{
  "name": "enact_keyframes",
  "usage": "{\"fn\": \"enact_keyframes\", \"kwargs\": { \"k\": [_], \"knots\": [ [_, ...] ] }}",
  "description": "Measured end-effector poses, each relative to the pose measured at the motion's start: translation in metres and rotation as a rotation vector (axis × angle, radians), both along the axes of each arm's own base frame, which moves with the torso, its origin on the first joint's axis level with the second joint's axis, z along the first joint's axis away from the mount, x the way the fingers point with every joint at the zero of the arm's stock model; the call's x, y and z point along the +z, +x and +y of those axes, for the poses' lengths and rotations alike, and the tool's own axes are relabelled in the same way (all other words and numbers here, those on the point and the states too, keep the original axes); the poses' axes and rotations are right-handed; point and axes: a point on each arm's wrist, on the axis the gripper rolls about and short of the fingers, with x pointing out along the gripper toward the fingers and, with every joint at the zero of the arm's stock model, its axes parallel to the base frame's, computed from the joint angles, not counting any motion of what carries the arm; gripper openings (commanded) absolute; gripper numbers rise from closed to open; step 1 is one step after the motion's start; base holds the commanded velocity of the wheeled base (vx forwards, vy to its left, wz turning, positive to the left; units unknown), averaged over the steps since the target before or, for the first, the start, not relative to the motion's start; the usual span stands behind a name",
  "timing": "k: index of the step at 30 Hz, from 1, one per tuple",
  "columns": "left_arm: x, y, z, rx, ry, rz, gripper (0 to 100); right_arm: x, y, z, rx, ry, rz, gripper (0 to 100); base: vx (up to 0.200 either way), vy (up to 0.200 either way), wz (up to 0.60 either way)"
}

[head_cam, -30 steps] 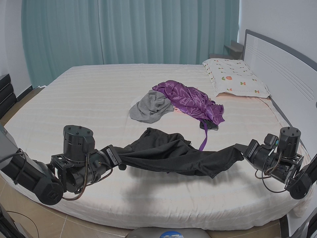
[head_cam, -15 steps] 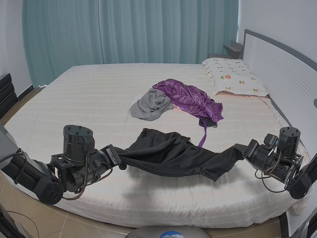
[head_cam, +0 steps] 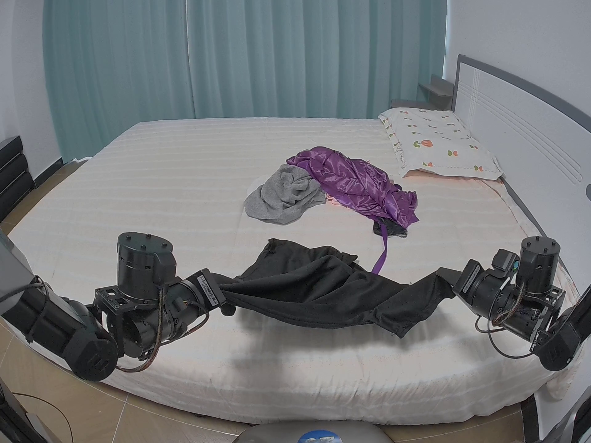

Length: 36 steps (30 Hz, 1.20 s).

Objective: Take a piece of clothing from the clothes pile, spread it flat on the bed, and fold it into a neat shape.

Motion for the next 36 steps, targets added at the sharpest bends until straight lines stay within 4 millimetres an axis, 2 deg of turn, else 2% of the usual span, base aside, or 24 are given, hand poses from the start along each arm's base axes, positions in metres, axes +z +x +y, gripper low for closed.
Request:
{"fn": "enact_keyframes", "kwargs": {
  "k": [36],
  "knots": [
    [0.0000, 0.0002, -0.0004, 0.000, 0.000, 0.000, 0, -0.0003, 0.0020, -0.0008, -0.006, 0.002, 0.000, 0, 0.000, 0.200, 0.00]
  ]
}}
